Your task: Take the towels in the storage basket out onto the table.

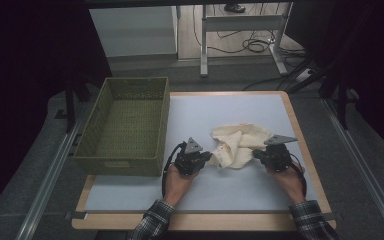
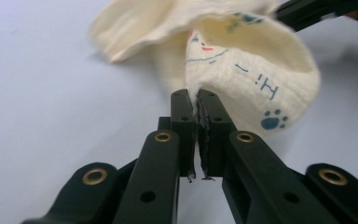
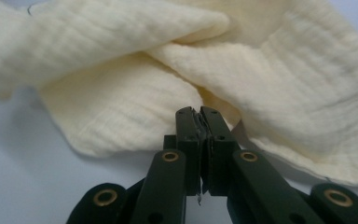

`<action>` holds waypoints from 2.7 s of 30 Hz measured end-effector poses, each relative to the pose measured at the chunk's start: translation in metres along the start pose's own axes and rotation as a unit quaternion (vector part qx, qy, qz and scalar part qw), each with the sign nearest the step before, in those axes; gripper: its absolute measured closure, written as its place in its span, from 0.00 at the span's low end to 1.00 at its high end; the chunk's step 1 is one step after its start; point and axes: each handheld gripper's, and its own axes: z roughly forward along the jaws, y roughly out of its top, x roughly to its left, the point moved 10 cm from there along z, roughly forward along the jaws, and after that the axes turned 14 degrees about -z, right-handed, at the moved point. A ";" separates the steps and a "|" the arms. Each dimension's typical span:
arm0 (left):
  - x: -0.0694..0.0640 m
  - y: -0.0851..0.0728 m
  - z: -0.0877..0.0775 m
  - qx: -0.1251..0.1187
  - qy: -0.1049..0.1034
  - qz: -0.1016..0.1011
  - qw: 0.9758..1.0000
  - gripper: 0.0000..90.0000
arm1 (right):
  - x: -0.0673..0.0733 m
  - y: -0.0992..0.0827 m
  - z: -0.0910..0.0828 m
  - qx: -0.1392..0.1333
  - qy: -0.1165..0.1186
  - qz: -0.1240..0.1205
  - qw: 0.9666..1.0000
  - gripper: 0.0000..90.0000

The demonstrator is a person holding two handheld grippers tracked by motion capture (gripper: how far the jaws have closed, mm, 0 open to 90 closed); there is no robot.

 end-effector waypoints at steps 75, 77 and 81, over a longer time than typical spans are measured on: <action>-0.012 -0.045 -0.066 0.070 -0.039 -0.026 0.996 0.86 | 0.018 -0.019 -0.127 -0.019 -0.031 -0.029 0.999 0.95; -0.009 -0.048 -0.062 0.071 -0.012 -0.015 0.997 0.67 | 0.013 -0.019 -0.115 -0.007 -0.030 -0.023 0.999 0.88; -0.003 -0.053 -0.055 0.067 0.009 -0.003 0.998 0.53 | 0.005 -0.033 -0.093 0.006 -0.025 -0.006 1.000 0.78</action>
